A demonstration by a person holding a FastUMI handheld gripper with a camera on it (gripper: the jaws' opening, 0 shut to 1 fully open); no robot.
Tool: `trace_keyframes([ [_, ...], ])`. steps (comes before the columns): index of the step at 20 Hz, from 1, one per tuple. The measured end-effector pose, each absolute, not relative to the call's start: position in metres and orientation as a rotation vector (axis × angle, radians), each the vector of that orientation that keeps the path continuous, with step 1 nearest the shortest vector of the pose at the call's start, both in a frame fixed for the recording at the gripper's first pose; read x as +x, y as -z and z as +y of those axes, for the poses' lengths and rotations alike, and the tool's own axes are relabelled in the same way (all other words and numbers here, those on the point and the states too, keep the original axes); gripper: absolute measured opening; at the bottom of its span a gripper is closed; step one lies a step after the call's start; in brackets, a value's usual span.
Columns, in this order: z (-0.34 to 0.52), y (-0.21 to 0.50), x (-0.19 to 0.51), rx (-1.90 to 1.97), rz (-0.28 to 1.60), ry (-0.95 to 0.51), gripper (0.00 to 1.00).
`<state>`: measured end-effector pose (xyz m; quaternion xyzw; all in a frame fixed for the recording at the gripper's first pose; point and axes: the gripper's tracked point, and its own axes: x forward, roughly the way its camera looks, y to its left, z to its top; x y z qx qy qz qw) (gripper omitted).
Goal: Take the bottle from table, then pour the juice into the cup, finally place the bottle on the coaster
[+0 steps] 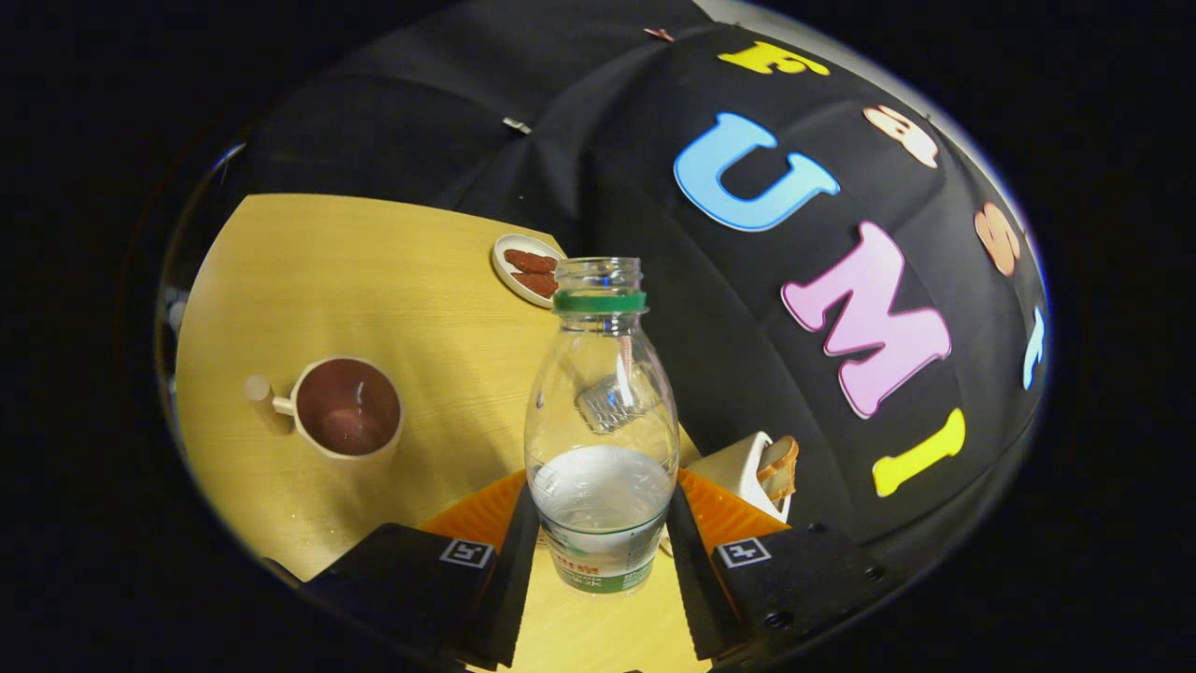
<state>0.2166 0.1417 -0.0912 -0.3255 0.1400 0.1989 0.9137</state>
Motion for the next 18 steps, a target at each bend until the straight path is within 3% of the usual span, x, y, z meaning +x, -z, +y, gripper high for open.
trace_keyframes([
  [18, 0.162, 0.104, 0.265, -0.020, 0.129, -0.336, 0.73],
])
